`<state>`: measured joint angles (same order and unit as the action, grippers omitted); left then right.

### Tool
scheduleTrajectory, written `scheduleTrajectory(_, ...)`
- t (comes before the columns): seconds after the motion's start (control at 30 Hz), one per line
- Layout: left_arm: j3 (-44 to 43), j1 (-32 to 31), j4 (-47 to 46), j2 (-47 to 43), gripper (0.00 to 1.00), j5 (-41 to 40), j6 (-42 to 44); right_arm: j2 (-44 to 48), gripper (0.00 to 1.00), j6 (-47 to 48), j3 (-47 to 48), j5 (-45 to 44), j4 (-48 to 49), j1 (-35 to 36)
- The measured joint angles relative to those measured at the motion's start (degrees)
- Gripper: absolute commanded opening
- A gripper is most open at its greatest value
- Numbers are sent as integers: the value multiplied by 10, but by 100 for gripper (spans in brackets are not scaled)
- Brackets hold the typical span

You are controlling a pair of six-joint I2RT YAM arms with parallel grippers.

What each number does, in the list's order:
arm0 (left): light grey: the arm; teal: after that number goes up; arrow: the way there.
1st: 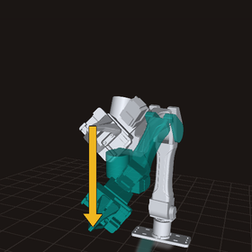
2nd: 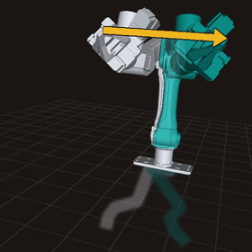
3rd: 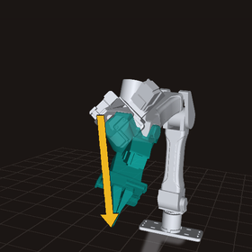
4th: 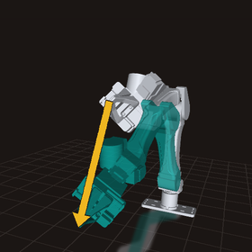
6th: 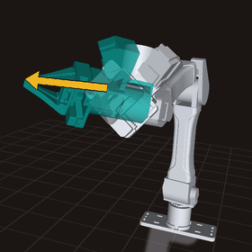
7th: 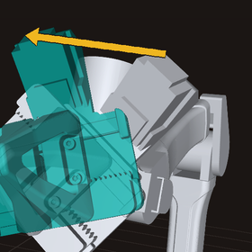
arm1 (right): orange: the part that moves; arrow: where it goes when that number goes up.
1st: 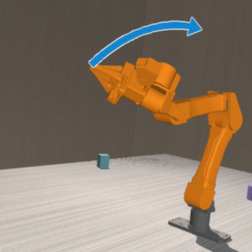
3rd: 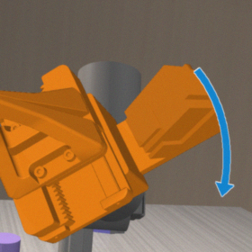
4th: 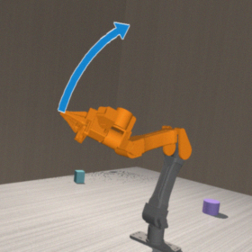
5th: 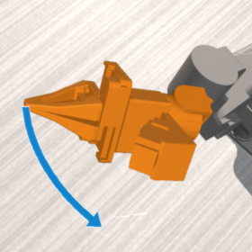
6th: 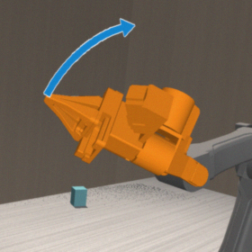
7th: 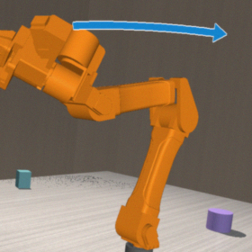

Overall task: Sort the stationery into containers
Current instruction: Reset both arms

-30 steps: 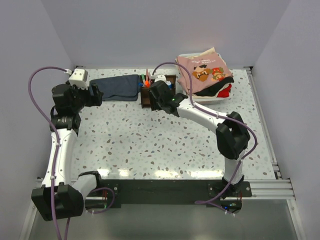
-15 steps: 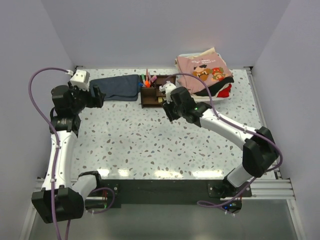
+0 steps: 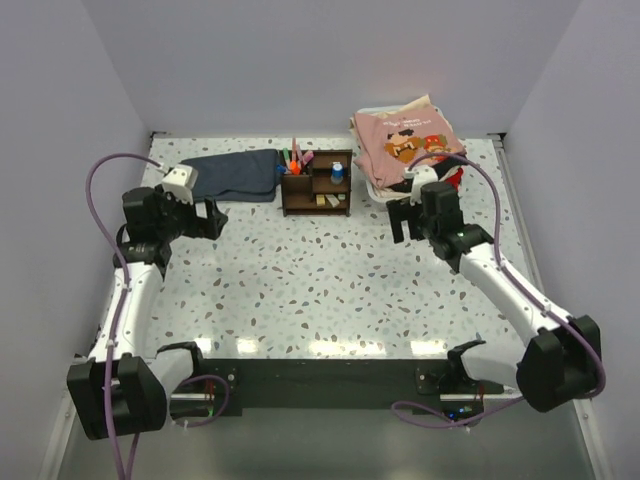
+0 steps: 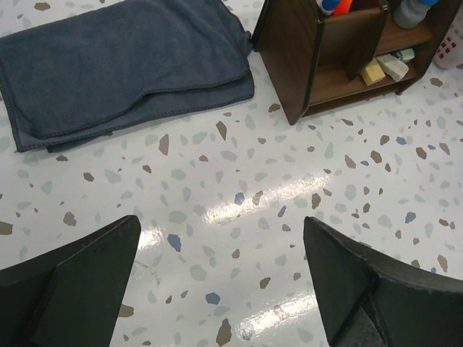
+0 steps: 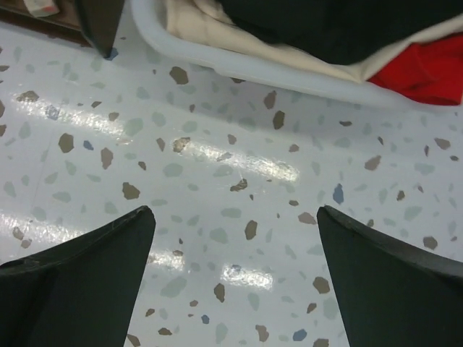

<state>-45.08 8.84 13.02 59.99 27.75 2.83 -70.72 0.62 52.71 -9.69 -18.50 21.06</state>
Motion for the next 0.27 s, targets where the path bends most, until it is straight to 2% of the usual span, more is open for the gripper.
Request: scheduleTrajectory(0.27,0,0,-19,67,100,-2,23,102,99,-11,-53,-60,-17,-10)
